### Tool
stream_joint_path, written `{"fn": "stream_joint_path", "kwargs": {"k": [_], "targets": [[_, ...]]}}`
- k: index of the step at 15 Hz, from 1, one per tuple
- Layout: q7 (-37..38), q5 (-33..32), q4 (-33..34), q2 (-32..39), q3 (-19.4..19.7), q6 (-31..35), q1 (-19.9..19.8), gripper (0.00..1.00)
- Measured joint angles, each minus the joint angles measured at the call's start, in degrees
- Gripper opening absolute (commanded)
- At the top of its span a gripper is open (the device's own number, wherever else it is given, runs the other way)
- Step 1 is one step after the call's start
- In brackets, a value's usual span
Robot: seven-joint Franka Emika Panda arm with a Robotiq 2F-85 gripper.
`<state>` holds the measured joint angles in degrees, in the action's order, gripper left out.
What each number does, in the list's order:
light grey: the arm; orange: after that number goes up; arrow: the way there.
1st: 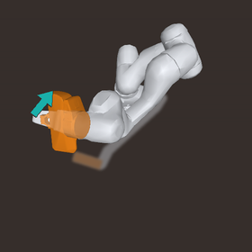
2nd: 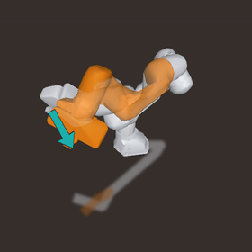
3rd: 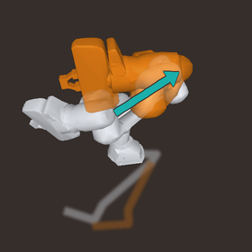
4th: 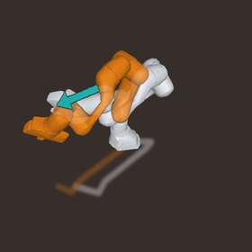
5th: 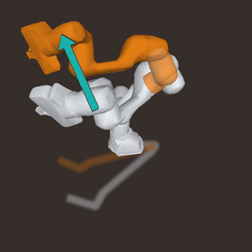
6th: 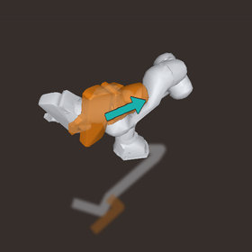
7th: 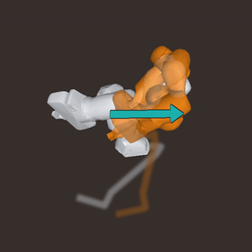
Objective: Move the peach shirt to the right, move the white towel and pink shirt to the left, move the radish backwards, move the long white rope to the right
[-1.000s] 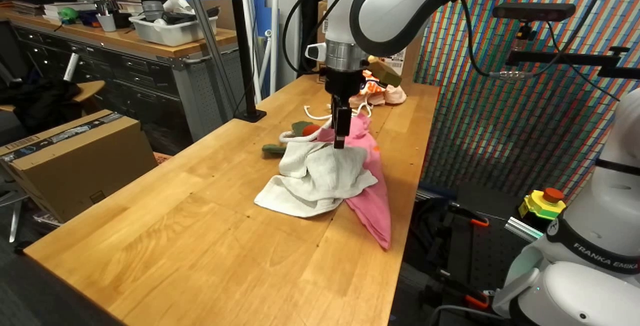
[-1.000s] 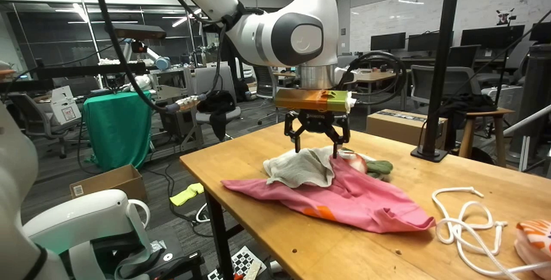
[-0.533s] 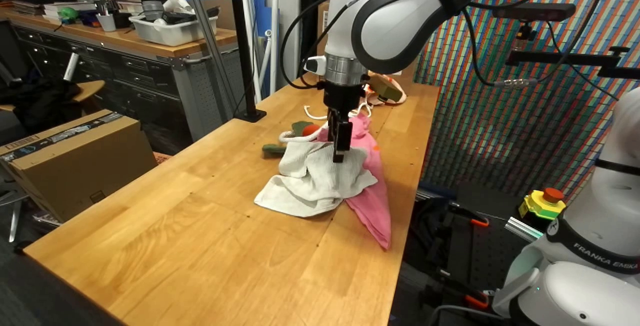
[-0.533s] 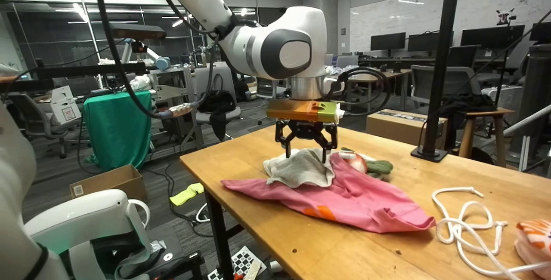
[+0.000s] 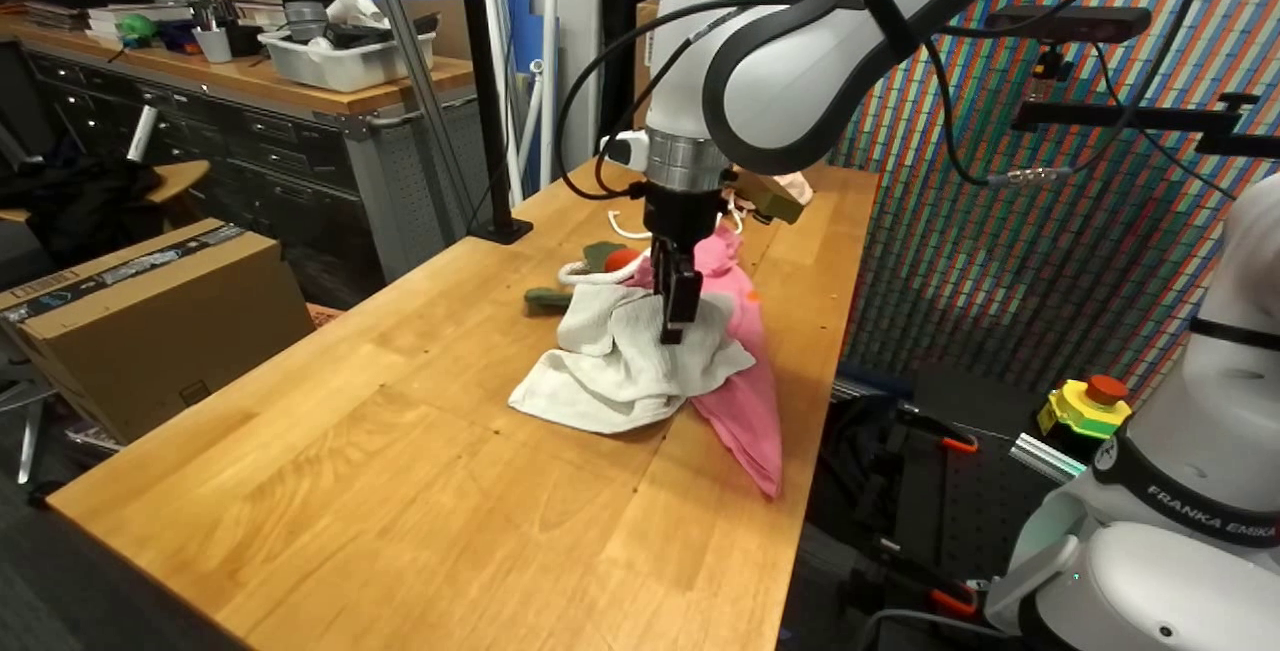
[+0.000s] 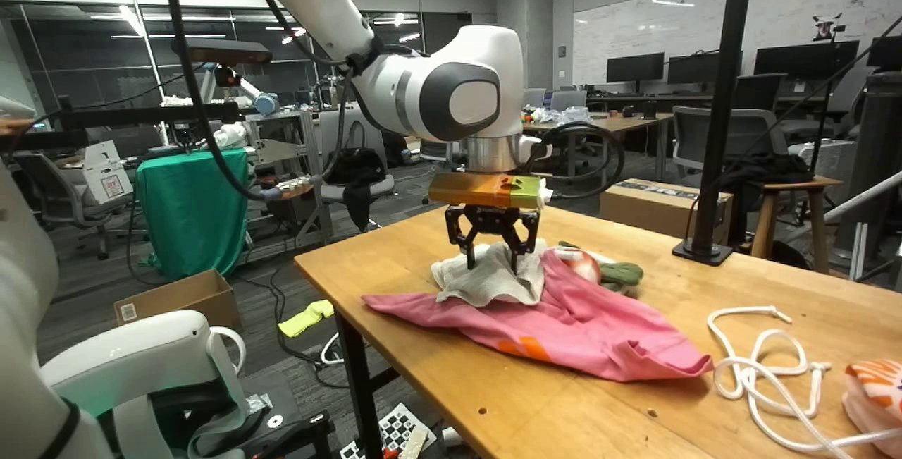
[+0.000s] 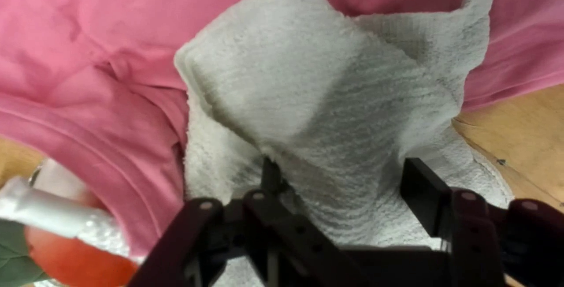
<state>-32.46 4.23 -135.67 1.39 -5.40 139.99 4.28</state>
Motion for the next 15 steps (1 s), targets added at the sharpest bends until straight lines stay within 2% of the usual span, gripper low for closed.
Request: {"fn": "stream_joint_path", "kwargs": {"k": [4, 5, 8, 9, 15], "targets": [[0.0, 0.0, 0.1, -0.1, -0.3, 0.1, 0.0, 0.11], [0.0, 0.0, 0.1, -0.1, -0.3, 0.1, 0.1, 0.08], [0.0, 0.1, 0.2, -0.2, -0.4, 0.1, 0.2, 0.04], [0.0, 0.5, 0.3, -0.3, -0.5, 0.0, 0.3, 0.07], [-0.6, 3.6, 0.7, -1.9, -0.8, -0.6, 1.2, 0.07]]}}
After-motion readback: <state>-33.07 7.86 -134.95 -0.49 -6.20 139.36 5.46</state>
